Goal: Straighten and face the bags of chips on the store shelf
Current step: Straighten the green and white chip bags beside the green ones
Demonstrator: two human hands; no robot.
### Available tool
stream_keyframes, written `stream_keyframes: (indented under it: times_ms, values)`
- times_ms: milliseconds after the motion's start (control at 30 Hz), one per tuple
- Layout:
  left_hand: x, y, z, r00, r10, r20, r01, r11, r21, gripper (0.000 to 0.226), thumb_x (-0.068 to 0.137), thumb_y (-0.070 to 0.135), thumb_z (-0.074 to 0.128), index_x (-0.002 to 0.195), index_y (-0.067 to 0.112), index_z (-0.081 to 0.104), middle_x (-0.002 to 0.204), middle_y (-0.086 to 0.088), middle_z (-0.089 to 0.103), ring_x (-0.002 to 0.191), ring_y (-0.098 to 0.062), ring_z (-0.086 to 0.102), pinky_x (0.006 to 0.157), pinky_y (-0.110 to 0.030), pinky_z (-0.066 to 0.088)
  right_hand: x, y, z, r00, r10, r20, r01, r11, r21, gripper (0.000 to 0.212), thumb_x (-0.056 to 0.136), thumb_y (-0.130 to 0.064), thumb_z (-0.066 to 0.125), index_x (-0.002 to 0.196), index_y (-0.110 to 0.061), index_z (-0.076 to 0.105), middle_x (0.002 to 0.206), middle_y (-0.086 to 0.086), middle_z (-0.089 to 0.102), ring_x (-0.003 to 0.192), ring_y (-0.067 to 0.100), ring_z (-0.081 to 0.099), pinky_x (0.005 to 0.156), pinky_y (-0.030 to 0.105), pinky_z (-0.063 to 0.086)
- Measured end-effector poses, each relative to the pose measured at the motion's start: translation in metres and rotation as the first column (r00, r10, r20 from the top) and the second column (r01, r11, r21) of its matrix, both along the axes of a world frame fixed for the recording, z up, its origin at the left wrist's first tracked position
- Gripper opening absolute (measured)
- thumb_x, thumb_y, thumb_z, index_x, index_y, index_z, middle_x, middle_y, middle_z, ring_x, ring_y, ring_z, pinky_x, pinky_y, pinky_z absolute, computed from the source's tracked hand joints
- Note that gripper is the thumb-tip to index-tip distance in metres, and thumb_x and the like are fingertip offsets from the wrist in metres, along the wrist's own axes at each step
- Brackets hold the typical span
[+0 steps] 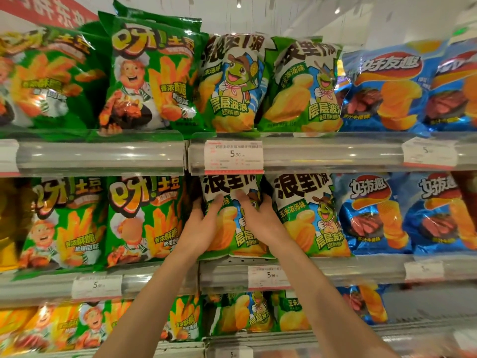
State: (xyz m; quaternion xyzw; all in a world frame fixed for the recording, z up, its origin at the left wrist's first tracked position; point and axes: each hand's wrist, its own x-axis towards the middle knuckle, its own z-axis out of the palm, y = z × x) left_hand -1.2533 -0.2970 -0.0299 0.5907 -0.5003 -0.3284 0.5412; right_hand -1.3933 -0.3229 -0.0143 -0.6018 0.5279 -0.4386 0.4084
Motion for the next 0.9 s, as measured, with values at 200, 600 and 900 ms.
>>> stream_keyframes:
  times_ms: [200,600,900]
  values:
    - [-0.001,-0.012,-0.002,1.000,-0.028,0.006,0.029,0.999,-0.020,0.071,0.095,0.060,0.051,0.155,0.030,0.025,0.148,0.006,0.049,0.139,-0.021,0.044,0.104,-0.027,0.029,-0.003,-0.010,-0.004,0.998,0.002,-0.060,-0.003,1.000,-0.017,0.080,0.096,-0.066,0.038,0.157,-0.024,0.010,0.157,0.004,0.038,0.140,0.027,0.041,0.117,0.042,0.032]
    - [-0.017,-0.008,-0.018,0.990,0.085,0.111,-0.074,0.992,-0.103,0.061,0.099,0.062,0.038,0.153,0.038,0.025,0.146,0.005,0.052,0.135,-0.022,0.048,0.103,-0.032,0.036,-0.012,-0.013,-0.016,0.988,-0.050,-0.144,0.034,0.993,-0.110,0.073,0.098,-0.066,0.027,0.156,-0.023,0.017,0.142,0.006,0.056,0.130,0.030,0.052,0.107,0.039,0.039]
    - [-0.012,-0.011,-0.021,0.990,0.111,0.081,-0.096,0.981,-0.171,0.065,0.099,0.057,0.044,0.155,0.035,0.019,0.145,0.004,0.054,0.129,-0.019,0.053,0.105,-0.034,0.042,-0.020,0.007,-0.006,0.934,-0.153,-0.321,0.036,0.938,-0.344,0.072,0.100,-0.055,0.038,0.157,-0.019,0.014,0.147,0.007,0.049,0.130,0.028,0.051,0.106,0.043,0.045]
